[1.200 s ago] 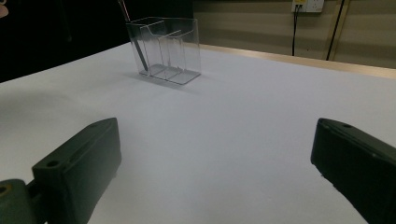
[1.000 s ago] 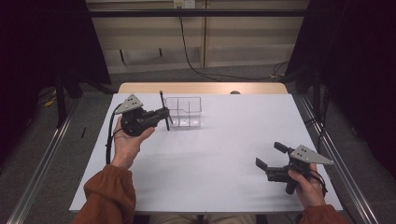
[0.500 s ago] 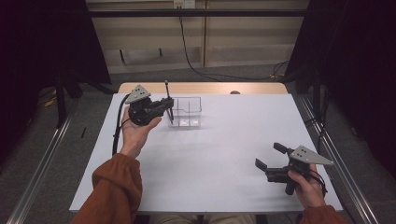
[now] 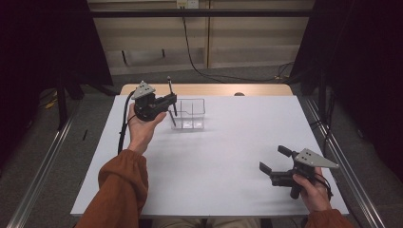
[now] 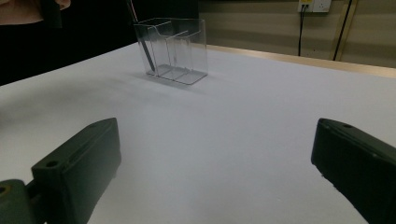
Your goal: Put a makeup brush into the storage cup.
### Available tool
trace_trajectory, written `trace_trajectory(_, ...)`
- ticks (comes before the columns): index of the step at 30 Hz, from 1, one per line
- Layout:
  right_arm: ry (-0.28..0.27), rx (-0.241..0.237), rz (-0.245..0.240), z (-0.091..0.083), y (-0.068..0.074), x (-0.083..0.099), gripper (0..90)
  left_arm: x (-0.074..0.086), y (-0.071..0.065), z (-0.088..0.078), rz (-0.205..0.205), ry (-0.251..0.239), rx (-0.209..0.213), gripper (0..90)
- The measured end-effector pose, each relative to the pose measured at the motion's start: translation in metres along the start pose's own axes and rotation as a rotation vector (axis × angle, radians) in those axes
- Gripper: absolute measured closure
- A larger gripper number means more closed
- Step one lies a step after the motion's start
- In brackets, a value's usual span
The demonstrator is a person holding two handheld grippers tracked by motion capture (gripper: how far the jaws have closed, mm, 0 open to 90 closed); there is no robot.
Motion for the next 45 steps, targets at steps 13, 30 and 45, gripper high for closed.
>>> trace_trajectory(13, -0.016, -0.011, 0.023, -0.002, -0.002, -0.001, 1.2, -0.007, 0.006, 0.014, 0.003, -0.008, -0.044, 84.1)
trace_trajectory(30, -0.016, -0.015, 0.022, -0.002, -0.002, -0.001, 1.8, -0.005, 0.005, 0.027, 0.025, 0.015, -0.045, 84.1)
trace_trajectory(45, -0.005, -0.021, 0.022, -0.001, -0.001, 0.0, 1.8, 0.006, 0.005, 0.037, 0.046, 0.061, -0.041, 84.1)
Point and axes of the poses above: each handheld gripper's, and its own axes: z roughly forward along the jaws, x roughly out of its underside, y roughly to its left, the point moved 2 cm from there along z, roughly forward along the jaws, and after that the axes turned 4 degrees about z, right-handed, at the moved point
